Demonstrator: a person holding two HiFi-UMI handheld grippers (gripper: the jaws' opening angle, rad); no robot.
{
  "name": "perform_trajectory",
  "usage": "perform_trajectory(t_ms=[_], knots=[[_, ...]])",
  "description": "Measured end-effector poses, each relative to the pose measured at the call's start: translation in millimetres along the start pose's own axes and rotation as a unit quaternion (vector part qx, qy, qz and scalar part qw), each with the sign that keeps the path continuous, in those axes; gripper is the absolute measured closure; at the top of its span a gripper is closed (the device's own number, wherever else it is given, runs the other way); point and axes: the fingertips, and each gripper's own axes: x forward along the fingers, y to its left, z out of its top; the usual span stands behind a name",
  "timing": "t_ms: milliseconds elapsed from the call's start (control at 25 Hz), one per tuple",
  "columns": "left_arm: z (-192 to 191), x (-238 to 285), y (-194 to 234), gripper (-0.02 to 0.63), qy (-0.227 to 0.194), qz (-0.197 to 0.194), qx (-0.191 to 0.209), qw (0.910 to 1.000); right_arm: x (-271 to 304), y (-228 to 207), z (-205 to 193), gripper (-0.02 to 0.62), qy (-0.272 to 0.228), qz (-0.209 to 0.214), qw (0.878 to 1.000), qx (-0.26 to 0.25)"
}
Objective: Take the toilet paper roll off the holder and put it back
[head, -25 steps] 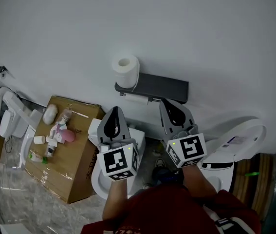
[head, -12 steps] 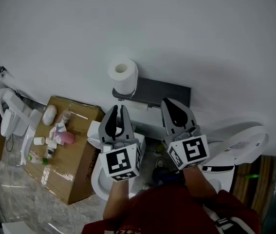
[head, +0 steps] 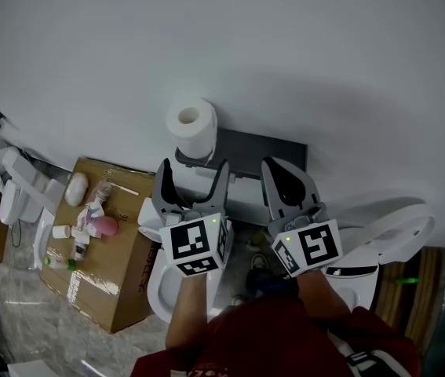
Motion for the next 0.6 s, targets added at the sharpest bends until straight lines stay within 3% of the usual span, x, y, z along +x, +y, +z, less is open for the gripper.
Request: perform_trajectory(t_ms=[240, 600], knots=[[2, 28, 7, 0.140, -0.001, -0.001, -0.009, 1.0000, 5, -8, 4, 0.588, -0.004, -0.001, 1.000, 0.000], [3, 70, 16, 0.140, -0.003, 0.005, 0.012, 0.9999, 10, -8, 5, 0.588, -0.004, 0.007, 1.000, -0.003]])
